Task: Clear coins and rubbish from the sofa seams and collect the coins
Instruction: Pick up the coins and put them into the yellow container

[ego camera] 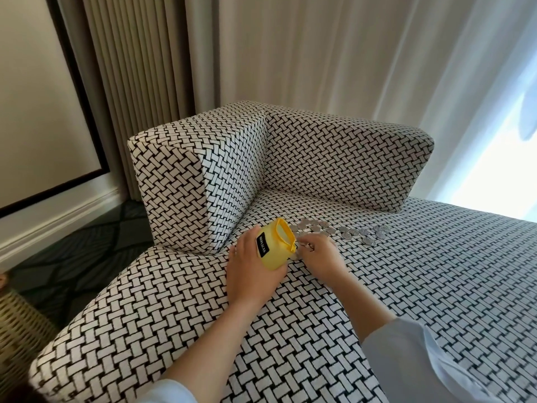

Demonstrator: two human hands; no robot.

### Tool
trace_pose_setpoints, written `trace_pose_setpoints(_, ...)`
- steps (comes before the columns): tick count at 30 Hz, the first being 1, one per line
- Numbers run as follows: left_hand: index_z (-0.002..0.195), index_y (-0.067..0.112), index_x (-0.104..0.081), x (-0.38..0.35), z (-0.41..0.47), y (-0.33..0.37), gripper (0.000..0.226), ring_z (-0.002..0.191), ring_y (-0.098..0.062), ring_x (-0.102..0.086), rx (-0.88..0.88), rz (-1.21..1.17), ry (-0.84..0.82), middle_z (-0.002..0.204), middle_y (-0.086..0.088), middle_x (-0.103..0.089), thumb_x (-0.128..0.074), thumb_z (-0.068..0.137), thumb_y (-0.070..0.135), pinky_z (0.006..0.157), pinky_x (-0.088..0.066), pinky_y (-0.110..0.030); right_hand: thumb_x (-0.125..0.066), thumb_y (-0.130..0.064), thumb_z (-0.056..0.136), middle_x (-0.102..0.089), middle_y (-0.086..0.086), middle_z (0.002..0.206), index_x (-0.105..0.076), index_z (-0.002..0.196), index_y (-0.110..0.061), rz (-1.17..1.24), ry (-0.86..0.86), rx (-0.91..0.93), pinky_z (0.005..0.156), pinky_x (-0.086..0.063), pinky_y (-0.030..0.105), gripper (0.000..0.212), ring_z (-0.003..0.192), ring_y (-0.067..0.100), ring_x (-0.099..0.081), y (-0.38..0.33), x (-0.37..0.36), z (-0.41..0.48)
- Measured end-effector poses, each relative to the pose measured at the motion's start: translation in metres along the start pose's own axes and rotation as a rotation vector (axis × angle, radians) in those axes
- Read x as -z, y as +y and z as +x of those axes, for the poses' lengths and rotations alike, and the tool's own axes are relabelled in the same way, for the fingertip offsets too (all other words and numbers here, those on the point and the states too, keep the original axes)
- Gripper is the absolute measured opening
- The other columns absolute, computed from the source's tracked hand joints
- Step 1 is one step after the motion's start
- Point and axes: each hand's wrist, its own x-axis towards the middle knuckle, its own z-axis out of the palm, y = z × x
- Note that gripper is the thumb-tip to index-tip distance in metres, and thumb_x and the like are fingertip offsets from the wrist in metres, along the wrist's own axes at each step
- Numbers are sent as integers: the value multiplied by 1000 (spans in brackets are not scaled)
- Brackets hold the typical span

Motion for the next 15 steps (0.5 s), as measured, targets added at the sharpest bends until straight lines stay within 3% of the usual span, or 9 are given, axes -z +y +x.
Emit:
trace_pose_setpoints(3, 140, 28, -30, -1, 1, 0, 90, 128, -17, -41, 3, 16, -6, 142, 4, -41, -68, 65, 60, 107, -39, -42, -53, -49, 93, -46, -13, 146, -54, 137, -32, -158, -59, 9, 99, -39, 38, 48, 136, 20, -30, 3, -7, -4)
trace_pose_setpoints(6, 139, 28, -31, -2, 2, -1, 88, 125, -17, -43, 18, 3, 0, 139, 6, -42, -71, 66, 57, 104, -43, -41, -55, -55, 90, -51, -13, 142, -59, 131, -32, -206, -13, 51, 97, -42, 38, 48, 133, 21, -34, 2, -9, -7)
trace_pose_setpoints(11, 138, 29, -32, -1, 1, -2, 86, 126, -15, -42, 10, -13, 13, 138, 8, -42, -69, 66, 59, 105, -42, -41, -58, -33, 95, -61, -6, 120, -70, 115, -29, -207, 9, 120, 91, -46, 33, 24, 118, 19, -46, -1, -9, -14)
trace_pose_setpoints(15, 137, 31, -32, 0, -1, -1, 85, 123, -12, -42, 4, -26, 34, 135, 10, -44, -73, 65, 54, 103, -44, -42, -53, -16, 97, -66, -1, 108, -74, 104, -20, -273, 50, 192, 79, -49, 28, 23, 102, 20, -56, -10, -5, -18)
